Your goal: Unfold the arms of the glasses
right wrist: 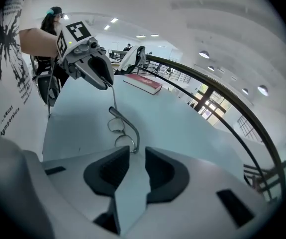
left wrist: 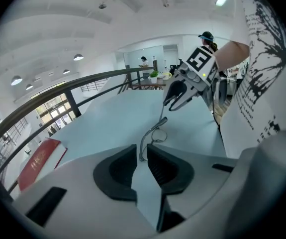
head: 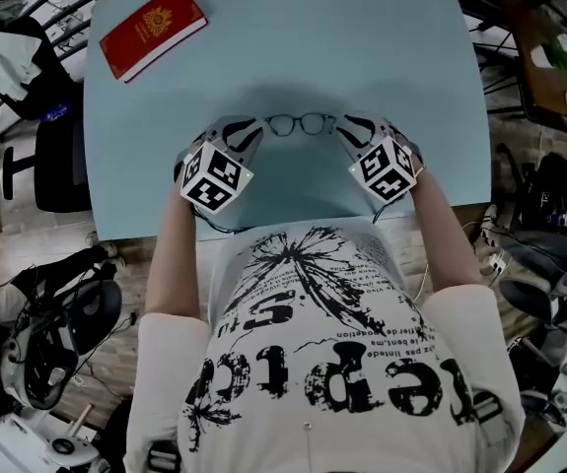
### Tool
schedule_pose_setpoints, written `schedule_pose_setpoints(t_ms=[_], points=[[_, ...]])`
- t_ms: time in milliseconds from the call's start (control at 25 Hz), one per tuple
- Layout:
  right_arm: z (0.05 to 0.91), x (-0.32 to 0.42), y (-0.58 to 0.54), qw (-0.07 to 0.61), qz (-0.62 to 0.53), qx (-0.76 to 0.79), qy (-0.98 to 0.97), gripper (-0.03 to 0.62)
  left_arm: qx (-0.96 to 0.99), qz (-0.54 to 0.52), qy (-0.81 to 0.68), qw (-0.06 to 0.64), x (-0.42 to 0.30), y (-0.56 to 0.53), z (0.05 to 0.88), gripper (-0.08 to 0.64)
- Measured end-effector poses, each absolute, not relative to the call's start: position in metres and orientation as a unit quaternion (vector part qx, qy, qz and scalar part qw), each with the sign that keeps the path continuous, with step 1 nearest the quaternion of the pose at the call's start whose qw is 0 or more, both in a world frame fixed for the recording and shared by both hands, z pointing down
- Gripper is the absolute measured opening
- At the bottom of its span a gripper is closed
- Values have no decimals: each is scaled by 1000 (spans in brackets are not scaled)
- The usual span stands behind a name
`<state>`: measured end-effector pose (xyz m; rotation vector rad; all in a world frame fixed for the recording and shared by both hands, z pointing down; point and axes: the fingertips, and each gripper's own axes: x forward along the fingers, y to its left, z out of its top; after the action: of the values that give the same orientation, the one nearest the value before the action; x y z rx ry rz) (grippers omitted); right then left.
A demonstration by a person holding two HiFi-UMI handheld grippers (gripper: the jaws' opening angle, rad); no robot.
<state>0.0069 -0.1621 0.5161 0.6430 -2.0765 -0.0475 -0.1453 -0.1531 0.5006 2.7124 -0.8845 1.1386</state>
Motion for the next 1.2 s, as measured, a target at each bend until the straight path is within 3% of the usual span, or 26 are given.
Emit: schedule_pose_setpoints(t_ms=[200,360,680,1200], points=[[491,19,-160,419,8,330,-846,39,882,313,-349,38,-151,-142,471,69],[456,15,-162,339,19,380,-860,15,882,250,-398,27,-153,-145,431,37],[370,14,-167,198,-24,453,-869,11,878,121,-464,-12,-153,-144,346,21],[332,12,-165,128,-38,487,-863,8,857,85,-508,-20,-169,-147,325,21]])
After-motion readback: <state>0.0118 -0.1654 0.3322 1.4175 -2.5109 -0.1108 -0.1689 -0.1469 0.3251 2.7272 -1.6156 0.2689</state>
